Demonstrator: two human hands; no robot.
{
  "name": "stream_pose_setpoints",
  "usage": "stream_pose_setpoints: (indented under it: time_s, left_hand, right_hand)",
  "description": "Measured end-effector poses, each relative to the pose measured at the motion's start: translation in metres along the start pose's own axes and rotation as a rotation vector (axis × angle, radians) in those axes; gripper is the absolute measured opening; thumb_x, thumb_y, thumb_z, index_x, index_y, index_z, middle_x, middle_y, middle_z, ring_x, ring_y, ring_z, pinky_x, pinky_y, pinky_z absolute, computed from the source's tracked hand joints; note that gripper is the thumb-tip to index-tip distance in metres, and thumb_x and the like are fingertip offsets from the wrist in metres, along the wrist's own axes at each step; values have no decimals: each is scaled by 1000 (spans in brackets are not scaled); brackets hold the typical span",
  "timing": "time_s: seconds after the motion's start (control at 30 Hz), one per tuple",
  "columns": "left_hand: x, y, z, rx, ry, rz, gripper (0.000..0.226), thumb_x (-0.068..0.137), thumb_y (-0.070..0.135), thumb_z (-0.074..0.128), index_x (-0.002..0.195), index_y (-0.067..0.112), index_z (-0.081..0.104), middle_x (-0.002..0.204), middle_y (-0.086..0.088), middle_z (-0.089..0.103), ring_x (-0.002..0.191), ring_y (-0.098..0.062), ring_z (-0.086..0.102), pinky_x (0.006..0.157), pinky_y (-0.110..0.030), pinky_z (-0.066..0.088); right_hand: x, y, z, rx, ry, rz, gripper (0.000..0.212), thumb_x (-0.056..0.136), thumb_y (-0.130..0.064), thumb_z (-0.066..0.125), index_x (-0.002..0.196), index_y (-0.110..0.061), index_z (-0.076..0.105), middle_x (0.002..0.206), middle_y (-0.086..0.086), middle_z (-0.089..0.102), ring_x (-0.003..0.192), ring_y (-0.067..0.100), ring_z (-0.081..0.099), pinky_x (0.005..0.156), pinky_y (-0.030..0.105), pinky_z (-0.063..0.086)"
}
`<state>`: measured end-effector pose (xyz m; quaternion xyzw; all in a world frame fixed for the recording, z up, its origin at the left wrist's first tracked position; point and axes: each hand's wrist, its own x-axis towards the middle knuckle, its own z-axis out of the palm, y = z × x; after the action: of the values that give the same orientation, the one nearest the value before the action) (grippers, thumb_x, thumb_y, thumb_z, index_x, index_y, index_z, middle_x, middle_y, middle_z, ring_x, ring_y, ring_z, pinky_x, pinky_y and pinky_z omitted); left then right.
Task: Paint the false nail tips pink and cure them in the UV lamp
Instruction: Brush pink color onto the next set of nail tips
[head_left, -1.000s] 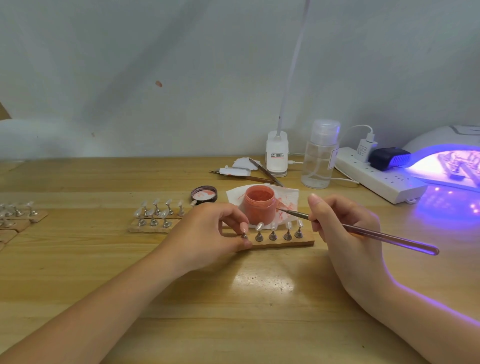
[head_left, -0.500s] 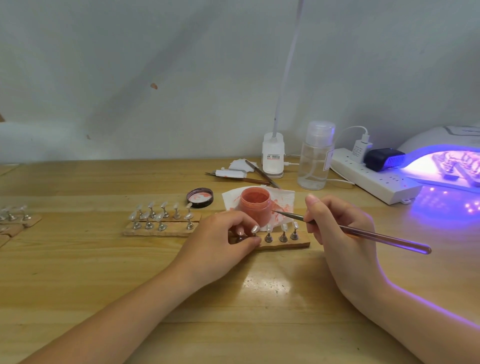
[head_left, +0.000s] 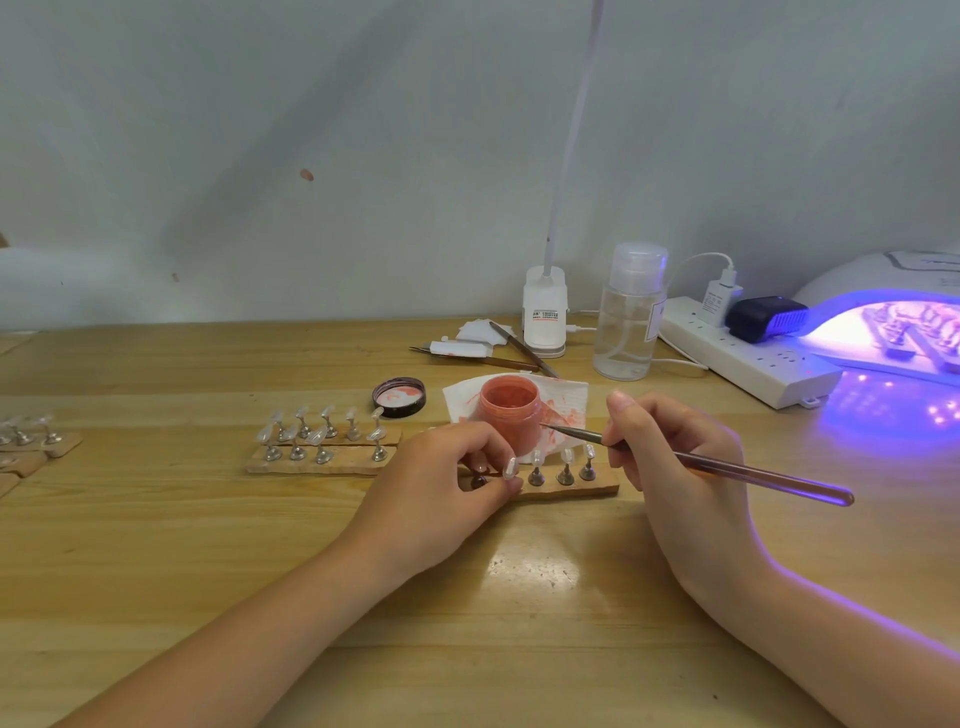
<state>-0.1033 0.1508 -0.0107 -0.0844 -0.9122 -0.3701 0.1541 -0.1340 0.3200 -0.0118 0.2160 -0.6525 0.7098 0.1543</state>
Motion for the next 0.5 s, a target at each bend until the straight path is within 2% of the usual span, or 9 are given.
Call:
stream_pose_setpoints:
  time_s: [0.07,0.13,0.23,0.3,0.4,0.5]
  left_hand:
    - [-1,0,1,1,17,27,27,77,23,72,66,39,53,73,13,56,75,-1,51,63,-9,38]
    - [-2,0,2,12,39,84,26,77,20,70,69,38,55,78,15,59,80,-1,52,69,-16,43]
    - [-4,2,3,29,87,197,16,75,11,72,76,26,65,87,16,61,88,-4,54,76,-26,46]
    - [-5,3,3,8,145,256,13,73,8,75,76,19,68,90,15,62,91,-5,55,78,-21,44]
    - [-6,4,0,-50,246,312,14,71,6,76,72,18,67,91,13,65,91,-4,58,81,-13,41]
    - [-8,3,-3,-194,305,237,21,72,5,74,71,23,65,82,13,70,87,1,62,80,-8,42]
  right_hand:
    - [0,0,0,-3,-4,2,27,80,-28,54,58,-12,58,46,-6,49,47,1,45,48,8,34]
    - [0,0,-1,0,-5,1,30,81,-28,56,57,-10,56,47,-5,49,46,1,44,47,8,34]
    - [-1,-2,0,21,6,-5,37,82,-30,64,54,-7,53,48,-3,49,47,2,44,47,9,35]
    - [-1,-3,0,24,11,-5,35,77,-31,58,53,-6,52,47,-3,49,46,2,43,47,9,34]
    - [-1,-3,0,10,24,-1,39,77,-31,64,52,-5,51,46,-3,48,46,2,42,48,11,35]
    - [-1,-5,0,2,30,8,39,75,-33,63,50,-6,52,45,-4,47,45,3,42,48,10,35]
